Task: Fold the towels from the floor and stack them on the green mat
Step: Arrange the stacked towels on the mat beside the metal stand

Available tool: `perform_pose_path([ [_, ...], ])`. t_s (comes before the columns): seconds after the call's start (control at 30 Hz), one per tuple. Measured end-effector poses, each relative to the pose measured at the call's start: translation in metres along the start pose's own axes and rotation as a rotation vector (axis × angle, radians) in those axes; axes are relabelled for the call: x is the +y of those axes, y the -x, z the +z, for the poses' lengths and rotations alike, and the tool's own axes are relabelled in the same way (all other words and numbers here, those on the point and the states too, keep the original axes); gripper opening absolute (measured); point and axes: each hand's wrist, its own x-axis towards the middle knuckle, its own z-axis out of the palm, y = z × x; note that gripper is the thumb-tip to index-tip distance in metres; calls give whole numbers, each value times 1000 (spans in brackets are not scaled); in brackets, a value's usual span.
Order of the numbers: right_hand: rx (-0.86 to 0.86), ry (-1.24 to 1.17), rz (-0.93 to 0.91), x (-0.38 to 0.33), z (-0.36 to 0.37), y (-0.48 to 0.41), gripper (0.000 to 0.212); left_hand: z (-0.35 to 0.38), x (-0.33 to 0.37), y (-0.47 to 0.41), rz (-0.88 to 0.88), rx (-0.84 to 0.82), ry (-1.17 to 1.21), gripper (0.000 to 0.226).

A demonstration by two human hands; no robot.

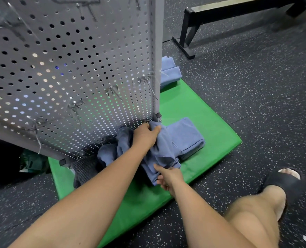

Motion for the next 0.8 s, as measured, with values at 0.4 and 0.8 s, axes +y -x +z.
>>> perform_pose_path([
  [0.4,162,-69,-243,-7,7,-4,18,7,-100,87,318,-27,-87,34],
  [0.8,-45,-84,-127,-11,4,23,20,16,-127,80,616,75,-620,18],
])
